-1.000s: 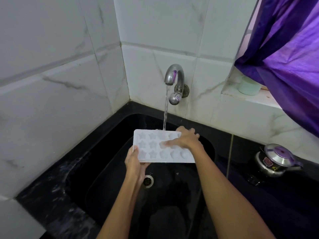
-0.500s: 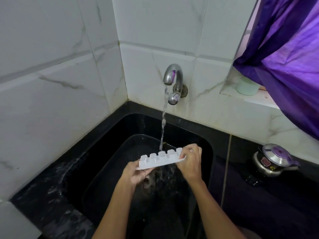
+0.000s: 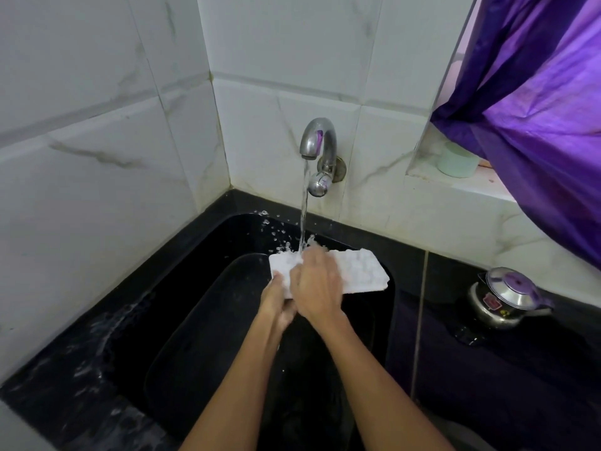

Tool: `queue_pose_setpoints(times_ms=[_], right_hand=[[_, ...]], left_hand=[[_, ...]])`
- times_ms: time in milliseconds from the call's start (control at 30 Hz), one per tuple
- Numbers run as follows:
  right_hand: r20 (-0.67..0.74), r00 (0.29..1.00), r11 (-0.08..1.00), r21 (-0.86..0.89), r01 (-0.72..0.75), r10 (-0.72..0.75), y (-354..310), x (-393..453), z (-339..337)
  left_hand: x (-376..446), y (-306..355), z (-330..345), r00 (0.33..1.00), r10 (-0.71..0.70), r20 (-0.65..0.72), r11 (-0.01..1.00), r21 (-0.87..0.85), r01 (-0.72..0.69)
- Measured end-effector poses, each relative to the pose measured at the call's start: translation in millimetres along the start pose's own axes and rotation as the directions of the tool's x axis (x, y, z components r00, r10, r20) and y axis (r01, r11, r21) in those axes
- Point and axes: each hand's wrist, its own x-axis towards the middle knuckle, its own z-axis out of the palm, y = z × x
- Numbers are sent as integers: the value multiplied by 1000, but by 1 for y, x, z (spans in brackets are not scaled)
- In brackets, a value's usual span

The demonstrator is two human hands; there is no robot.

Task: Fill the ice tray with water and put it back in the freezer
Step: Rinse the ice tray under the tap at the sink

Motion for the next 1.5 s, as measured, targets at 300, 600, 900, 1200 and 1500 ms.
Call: queue_pose_setpoints(times_ms=[300,600,900,1200,1500], right_hand=[[338,940,969,-210,126,-50,38,36,-4],[346,925,984,-128,-122,159,8,36,6],[384,922,988,-157,7,55,23,37,2],[340,917,968,-62,243,-209,-36,27,10],[415,872,961,-201,-190,259,37,27,-18]], left_hand=[[10,31,-6,994,-45,95,977,210,24],[10,44,-29,999,-20,49,979,201,10],[14,71,-42,998,63,14,982,180,-64],[-10,36,-14,990,9,139,981,191,-36],[-1,52,-32,999,-5,52,981,192,-5]])
